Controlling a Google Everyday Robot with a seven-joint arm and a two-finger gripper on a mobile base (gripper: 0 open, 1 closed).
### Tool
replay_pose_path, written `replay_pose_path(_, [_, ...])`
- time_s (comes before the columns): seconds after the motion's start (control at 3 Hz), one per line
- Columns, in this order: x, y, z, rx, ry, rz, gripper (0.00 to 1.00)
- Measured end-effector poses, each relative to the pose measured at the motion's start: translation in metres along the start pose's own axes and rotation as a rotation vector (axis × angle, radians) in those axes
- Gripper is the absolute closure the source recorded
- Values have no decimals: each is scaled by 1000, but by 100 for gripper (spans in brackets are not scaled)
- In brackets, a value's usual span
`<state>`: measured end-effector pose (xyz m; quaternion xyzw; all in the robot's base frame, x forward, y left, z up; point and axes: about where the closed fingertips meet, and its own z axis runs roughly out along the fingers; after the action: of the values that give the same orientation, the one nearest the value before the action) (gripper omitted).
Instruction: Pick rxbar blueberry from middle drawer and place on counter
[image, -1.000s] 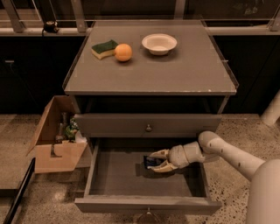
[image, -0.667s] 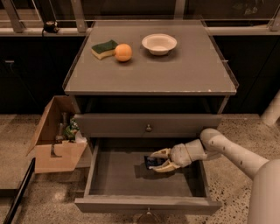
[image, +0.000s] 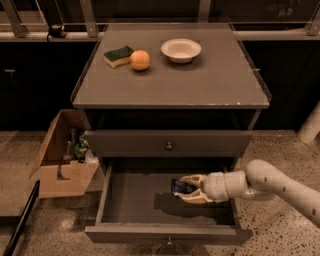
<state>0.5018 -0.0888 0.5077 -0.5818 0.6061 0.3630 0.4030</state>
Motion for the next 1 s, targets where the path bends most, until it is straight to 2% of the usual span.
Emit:
replay_pose_path(0.33, [-5, 24, -8, 129, 27, 64, 100])
replay_pose_path(0.67, [6, 20, -7, 200, 60, 81, 100])
replay_pose_path(1.0, [6, 19, -7, 201, 60, 81, 100])
